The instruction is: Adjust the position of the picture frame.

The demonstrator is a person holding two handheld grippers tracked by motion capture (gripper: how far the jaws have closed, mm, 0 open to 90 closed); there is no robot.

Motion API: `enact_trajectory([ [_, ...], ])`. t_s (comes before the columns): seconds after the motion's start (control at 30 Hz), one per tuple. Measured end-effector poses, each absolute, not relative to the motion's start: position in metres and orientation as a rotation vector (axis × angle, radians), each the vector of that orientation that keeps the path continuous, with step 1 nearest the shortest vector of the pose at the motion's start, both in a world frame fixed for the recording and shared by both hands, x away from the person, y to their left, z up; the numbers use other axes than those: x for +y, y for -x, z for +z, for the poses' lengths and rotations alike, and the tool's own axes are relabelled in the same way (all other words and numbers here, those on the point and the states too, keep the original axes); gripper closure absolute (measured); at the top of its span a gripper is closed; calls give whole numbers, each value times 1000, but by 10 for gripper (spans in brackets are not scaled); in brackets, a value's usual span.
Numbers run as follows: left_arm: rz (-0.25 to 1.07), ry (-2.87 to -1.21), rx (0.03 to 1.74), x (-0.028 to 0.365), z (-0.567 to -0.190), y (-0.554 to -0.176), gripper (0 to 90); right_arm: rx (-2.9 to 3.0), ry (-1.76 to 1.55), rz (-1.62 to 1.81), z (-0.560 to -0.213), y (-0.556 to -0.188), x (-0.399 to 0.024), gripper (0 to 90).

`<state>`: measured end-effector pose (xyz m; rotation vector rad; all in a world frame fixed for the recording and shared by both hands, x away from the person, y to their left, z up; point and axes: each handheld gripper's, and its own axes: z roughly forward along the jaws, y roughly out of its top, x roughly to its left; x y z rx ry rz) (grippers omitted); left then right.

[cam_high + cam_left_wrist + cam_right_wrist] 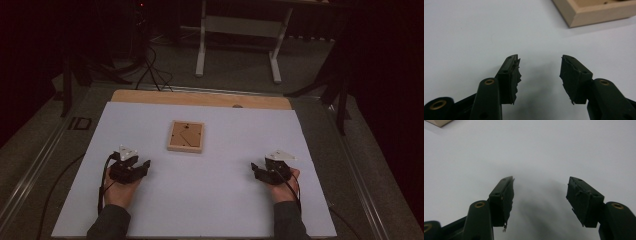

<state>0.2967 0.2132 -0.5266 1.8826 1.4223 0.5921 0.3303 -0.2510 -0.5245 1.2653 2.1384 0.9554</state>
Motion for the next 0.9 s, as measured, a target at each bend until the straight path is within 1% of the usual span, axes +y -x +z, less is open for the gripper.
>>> enact_trajectory([
  [0.33,590,-1883,1393,211,-523,-294,497,2134,-1255,950,-522,-328,-250,407],
  [0.47,592,-1882,1390,211,-522,-294,496,2133,-1239,960,-520,-327,-249,434],
  [0.73,608,-1896,1382,210,-521,-294,486,2129,-1187,972,-514,-323,-239,542],
  [0.87,605,-1899,1379,209,-521,-294,482,2126,-1149,994,-510,-320,-233,622],
  [0.9,606,-1898,1379,209,-521,-294,482,2125,-1142,1000,-509,-319,-232,661],
])
